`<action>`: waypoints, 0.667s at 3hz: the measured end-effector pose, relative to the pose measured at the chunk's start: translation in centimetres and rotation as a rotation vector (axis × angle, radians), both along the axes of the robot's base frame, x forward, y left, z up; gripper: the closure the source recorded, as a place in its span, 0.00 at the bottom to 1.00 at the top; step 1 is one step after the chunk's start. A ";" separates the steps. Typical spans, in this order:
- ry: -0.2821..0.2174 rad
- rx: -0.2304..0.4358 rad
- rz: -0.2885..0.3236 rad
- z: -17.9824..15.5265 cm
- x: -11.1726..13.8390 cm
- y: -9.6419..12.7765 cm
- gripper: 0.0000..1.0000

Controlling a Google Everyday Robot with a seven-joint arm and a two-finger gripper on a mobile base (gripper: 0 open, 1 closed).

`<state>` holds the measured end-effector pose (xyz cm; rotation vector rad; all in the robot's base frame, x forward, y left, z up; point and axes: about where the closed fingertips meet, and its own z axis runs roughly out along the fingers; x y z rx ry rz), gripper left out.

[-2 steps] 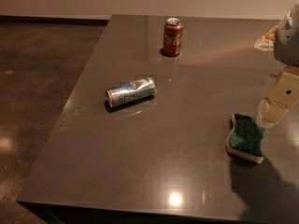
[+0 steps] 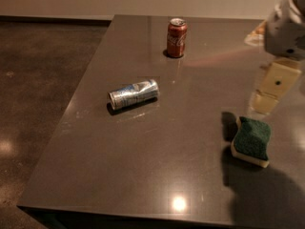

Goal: Place redbull can upright

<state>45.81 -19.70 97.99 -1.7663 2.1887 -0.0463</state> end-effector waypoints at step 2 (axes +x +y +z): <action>0.004 0.036 0.200 -0.9 6.8 8.8 0.00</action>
Offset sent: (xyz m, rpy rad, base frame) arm 0.0939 0.1242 -0.0149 0.0403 0.0257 0.2908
